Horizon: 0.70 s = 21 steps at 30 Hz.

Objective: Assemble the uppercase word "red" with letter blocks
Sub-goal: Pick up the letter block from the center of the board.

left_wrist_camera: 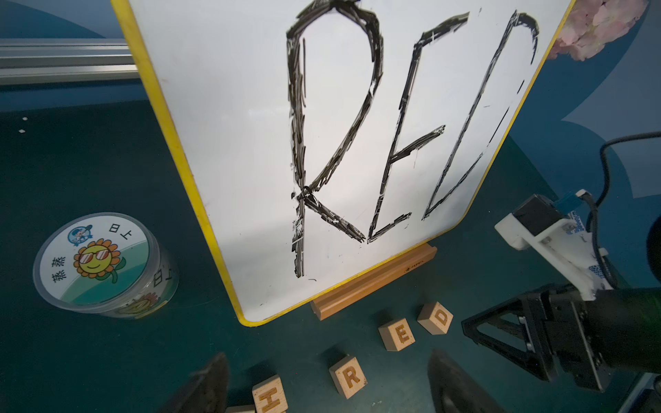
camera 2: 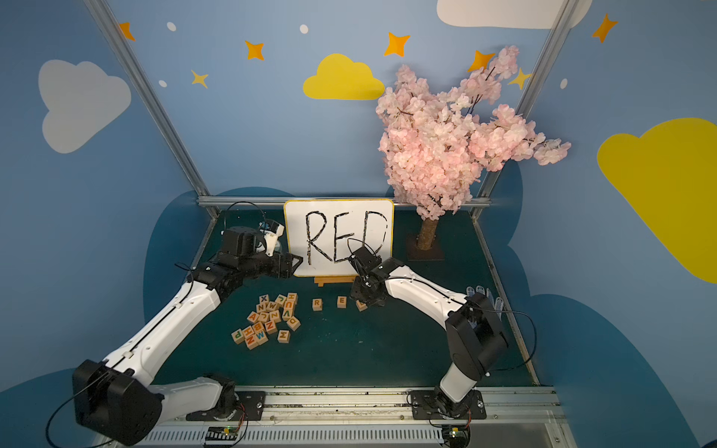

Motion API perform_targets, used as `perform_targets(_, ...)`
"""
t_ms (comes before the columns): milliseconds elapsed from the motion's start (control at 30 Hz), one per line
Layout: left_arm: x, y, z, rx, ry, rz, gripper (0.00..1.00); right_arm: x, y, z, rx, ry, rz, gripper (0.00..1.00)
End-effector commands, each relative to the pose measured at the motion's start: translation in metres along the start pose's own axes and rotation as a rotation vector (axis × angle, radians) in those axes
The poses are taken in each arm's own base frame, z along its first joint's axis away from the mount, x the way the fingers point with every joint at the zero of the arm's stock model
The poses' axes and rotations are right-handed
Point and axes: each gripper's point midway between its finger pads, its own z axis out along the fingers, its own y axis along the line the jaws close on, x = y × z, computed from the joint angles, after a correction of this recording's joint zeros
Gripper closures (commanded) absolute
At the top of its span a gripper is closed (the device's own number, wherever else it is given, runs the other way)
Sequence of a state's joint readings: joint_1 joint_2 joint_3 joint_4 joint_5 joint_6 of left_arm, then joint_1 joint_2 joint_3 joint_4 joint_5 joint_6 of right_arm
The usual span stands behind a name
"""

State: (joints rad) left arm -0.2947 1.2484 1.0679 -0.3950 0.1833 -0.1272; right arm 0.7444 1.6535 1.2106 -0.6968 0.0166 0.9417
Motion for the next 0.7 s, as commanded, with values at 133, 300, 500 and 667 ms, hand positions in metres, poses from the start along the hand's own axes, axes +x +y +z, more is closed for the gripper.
perform_targets(133,-0.009,-0.001,-0.010,-0.009,-0.030,0.007,0.14,-0.006,-0.004,0.014,0.063,0.053,0.111,0.42)
perform_targets(300,-0.010,0.001,-0.012,-0.013,-0.035,0.005,0.14,-0.005,-0.002,0.023,0.040,0.070,0.154,0.42)
perform_targets(500,-0.011,0.001,-0.013,-0.015,-0.037,0.004,0.14,-0.002,-0.002,0.034,0.018,0.105,0.219,0.43)
perform_targets(667,-0.012,0.003,-0.014,-0.018,-0.043,0.001,0.14,0.003,-0.006,0.041,0.034,0.135,0.247,0.45)
